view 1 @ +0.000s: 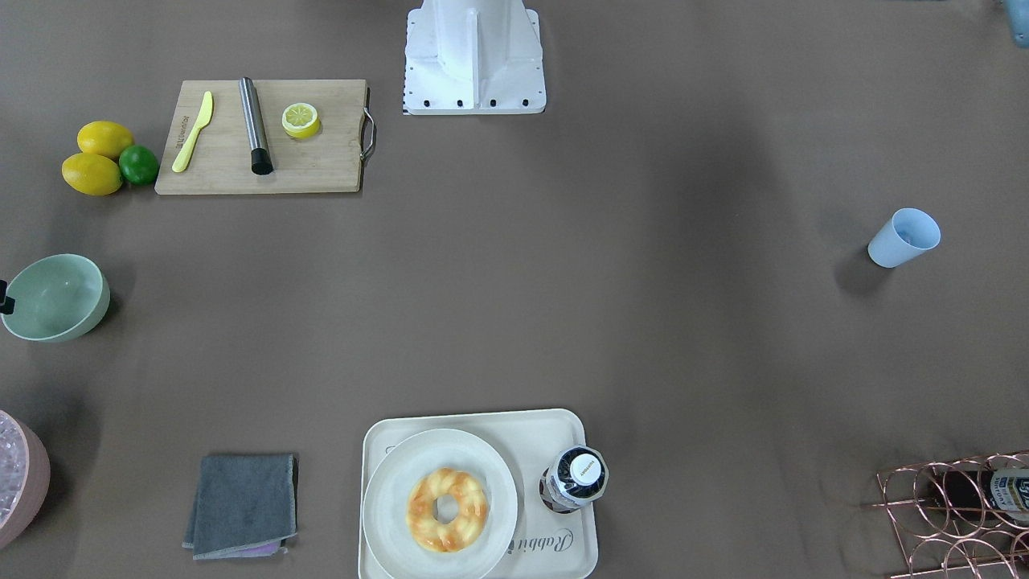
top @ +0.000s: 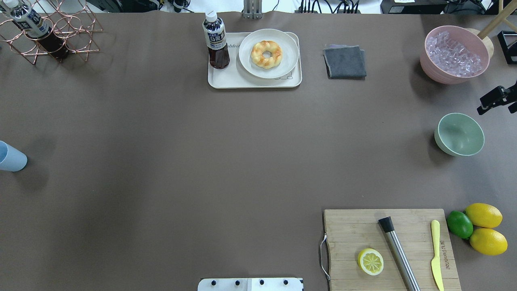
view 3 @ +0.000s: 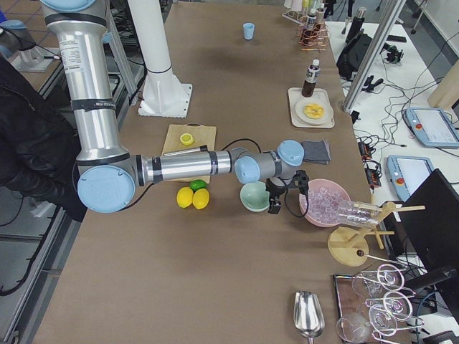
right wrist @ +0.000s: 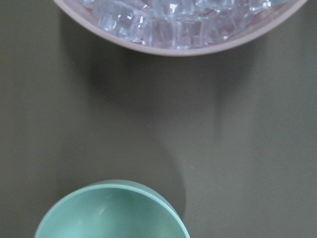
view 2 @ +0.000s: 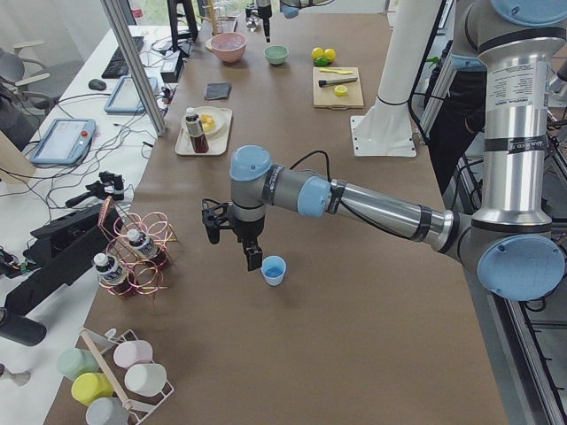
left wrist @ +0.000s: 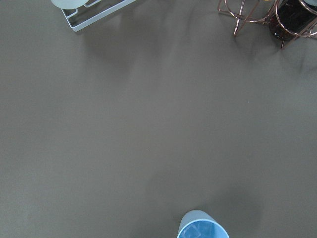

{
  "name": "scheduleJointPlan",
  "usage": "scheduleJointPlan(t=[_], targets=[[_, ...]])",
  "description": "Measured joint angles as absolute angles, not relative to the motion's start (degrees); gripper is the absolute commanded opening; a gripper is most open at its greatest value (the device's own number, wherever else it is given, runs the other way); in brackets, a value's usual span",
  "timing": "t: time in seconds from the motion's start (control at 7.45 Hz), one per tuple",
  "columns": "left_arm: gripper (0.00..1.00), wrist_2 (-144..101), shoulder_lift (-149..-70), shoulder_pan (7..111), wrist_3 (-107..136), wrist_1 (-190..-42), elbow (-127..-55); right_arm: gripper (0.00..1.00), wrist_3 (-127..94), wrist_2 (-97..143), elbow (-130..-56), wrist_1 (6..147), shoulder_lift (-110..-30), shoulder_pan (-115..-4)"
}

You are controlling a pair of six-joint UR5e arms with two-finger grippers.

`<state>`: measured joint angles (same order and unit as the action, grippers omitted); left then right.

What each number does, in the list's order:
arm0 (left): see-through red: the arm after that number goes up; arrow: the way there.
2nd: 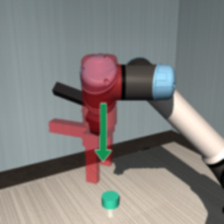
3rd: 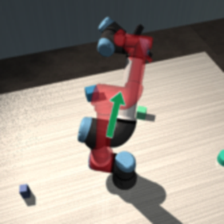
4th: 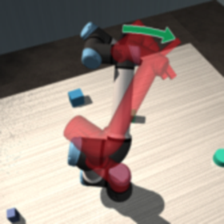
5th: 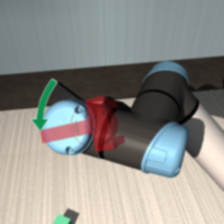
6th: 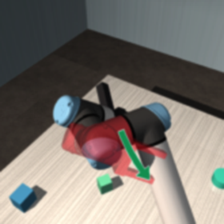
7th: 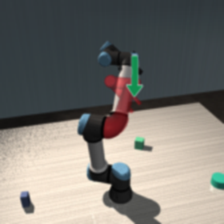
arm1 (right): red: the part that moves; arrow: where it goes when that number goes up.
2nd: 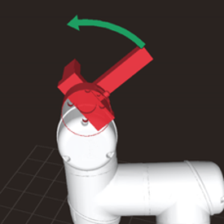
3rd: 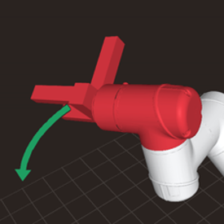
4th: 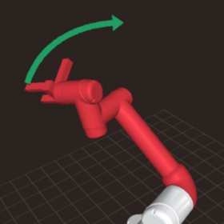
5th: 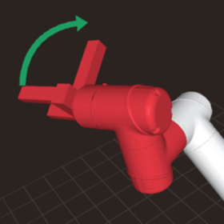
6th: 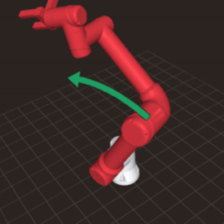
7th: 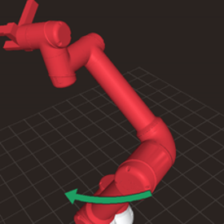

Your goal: Pour ice into bowl

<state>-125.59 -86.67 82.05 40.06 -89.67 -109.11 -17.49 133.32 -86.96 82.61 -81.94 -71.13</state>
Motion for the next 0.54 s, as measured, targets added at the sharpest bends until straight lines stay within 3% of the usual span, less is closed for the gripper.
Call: scheduleJointPlan(t=[0.54], targets=[[0.97, -114.2, -87.0, 70.3, 67.5, -95.2, -110.8, 0.93, -17.6, 131.9, -80.3, 78.4, -79.0, -68.8]])
